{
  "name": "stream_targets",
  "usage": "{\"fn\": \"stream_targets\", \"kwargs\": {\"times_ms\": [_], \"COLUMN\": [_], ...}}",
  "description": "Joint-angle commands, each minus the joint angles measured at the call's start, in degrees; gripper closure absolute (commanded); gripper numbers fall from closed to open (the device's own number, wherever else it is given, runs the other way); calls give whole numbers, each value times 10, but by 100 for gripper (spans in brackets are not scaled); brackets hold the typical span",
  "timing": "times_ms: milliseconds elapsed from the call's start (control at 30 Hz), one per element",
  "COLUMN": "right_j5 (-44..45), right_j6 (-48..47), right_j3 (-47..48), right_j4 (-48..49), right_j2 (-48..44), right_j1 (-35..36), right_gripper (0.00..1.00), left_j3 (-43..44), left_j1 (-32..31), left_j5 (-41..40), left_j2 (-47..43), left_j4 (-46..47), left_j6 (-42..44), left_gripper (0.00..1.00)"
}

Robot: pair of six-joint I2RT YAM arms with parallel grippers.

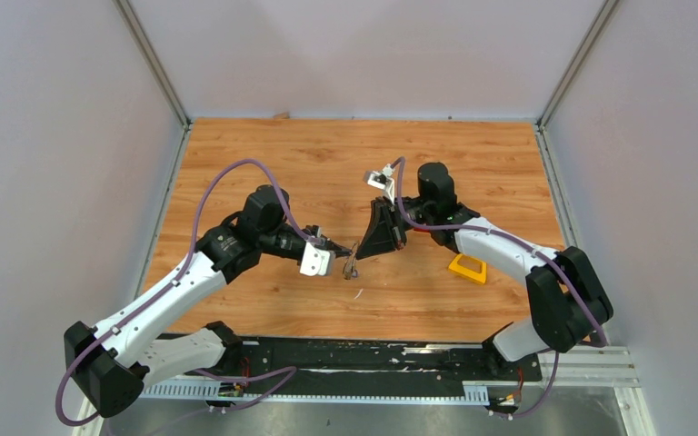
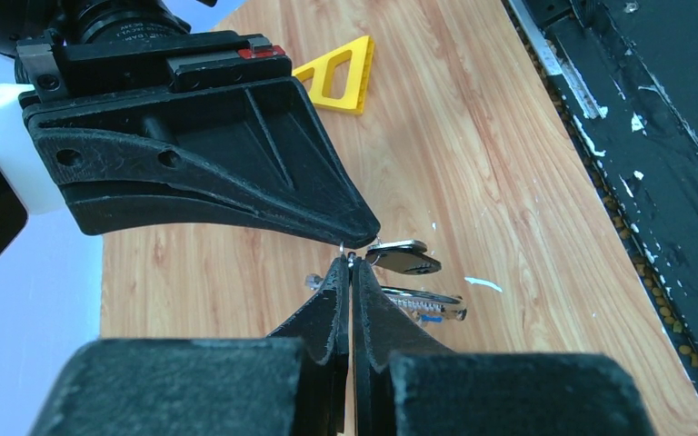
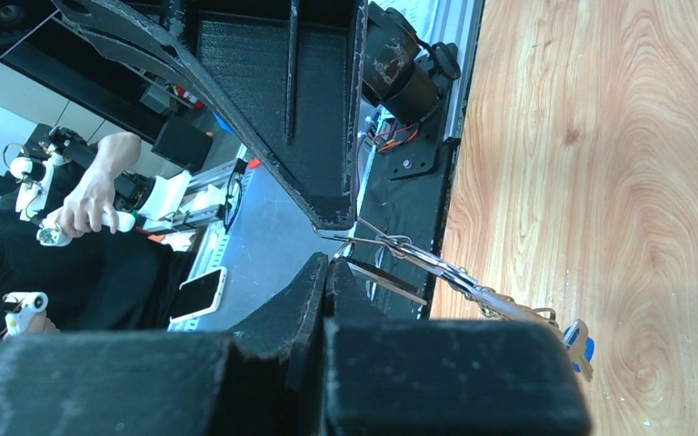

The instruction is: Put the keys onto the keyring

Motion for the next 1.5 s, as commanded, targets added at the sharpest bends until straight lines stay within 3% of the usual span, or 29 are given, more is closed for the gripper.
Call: {"fn": "stream_targets", "kwargs": {"times_ms": [0,167,1133,1267,1367,1467], "right_j5": [4,12,-12,-4,25,51], "right_j6": [-28,-53,-10,-101,-205,-258], "right_j3": [10,16,0,20,48,53], "right_j4": [-6,-45,17,-94,-224,-281], "right_j2": [-2,1,-6,-15,-39,-68], "right_j1": [3,-6,-11,-23,-43,-62], "right_gripper": [100,100,100,100,100,100], "left_j3": [-1,0,16,21,15,0], "left_j1": [-4,-3,-3,1,16,38], "left_j5": [16,28,35,30,39,64], "left_j2": [-3,-6,12,12,9,12], "left_j4": [20,4,-22,-5,28,87], "left_j6": [1,16,50,8,-53,-131], "left_gripper": [100,100,100,100,100,100]}}
